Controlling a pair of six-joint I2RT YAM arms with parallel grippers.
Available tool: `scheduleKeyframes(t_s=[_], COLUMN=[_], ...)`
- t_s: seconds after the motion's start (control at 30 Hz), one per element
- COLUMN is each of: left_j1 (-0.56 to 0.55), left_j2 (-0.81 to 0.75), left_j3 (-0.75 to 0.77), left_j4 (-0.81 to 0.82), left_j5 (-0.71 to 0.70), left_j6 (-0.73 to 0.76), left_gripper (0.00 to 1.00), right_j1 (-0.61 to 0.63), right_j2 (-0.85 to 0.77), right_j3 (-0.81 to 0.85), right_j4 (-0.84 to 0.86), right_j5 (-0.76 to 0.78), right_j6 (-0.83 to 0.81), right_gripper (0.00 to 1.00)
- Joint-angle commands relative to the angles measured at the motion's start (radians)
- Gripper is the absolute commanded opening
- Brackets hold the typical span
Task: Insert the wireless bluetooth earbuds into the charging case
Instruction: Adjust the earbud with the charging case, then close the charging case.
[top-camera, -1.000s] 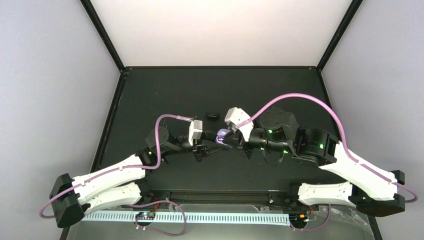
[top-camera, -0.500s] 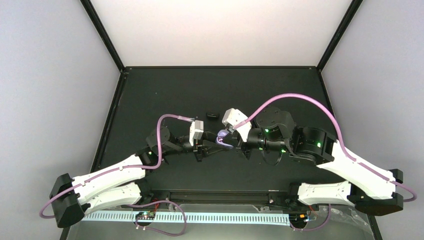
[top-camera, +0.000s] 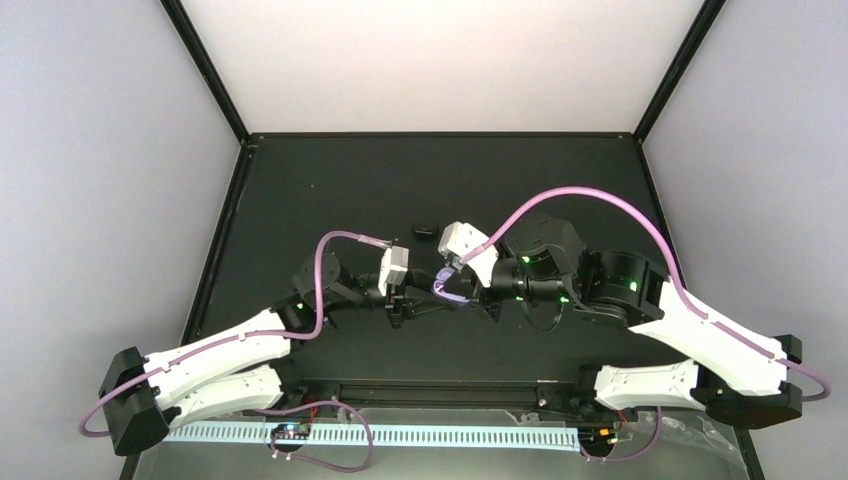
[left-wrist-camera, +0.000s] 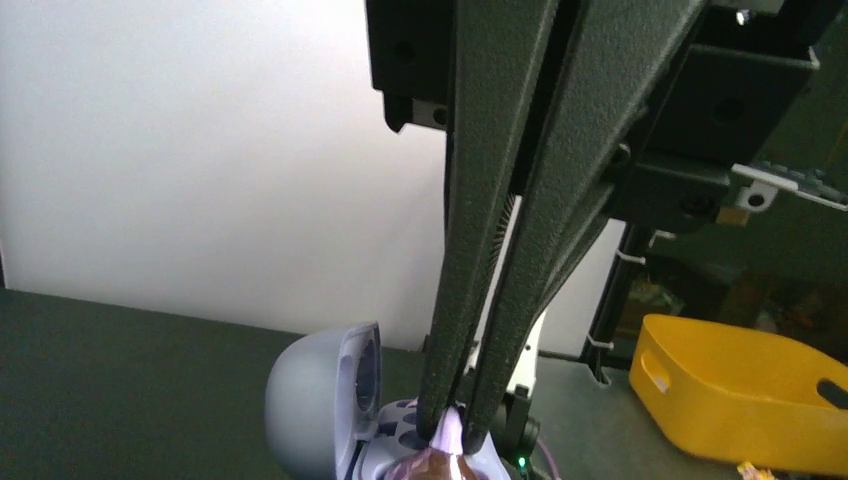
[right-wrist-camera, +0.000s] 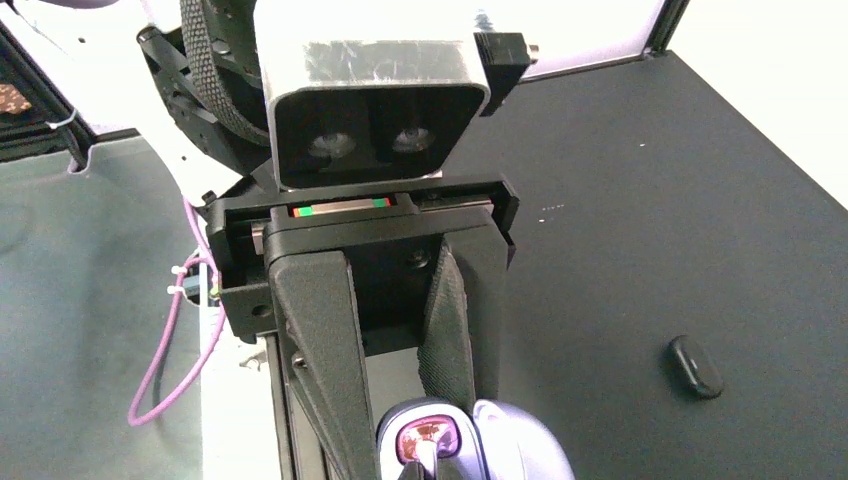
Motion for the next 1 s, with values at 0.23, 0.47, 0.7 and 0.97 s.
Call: scheduleKeyframes(t_s=[0.23,0.47,0.7,0.97], left_j1=[-0.008,-0.008,-0.008,-0.008], left_j2=[-0.016,-0.019,-0.014,-0.060], left_j3=[0.052,0.024,0.013,0.005], left_j4=[0.058,0.035,0.030,0.058], left_j5=[0.066,-0.002,-0.020,0.025], left_j6=[0.014,0.030,0.033,0.028], left_gripper=[0.02,0.01,0.02,0.02], right_j1=[-0.001,-0.001,-0.005,-0.097], right_j2=[0.042,-0.018,-0.079,-0.082], right_j3=[0.022,0.082,0.131,-0.027], right_j4=[-0.020,0.011,0.049,0.086], right_j5=[-0.037,-0.072,0.003,0.296], right_j6=[0.007,0.040,0.072,0.152], right_gripper=[0.01,0.20,0.28,0.38])
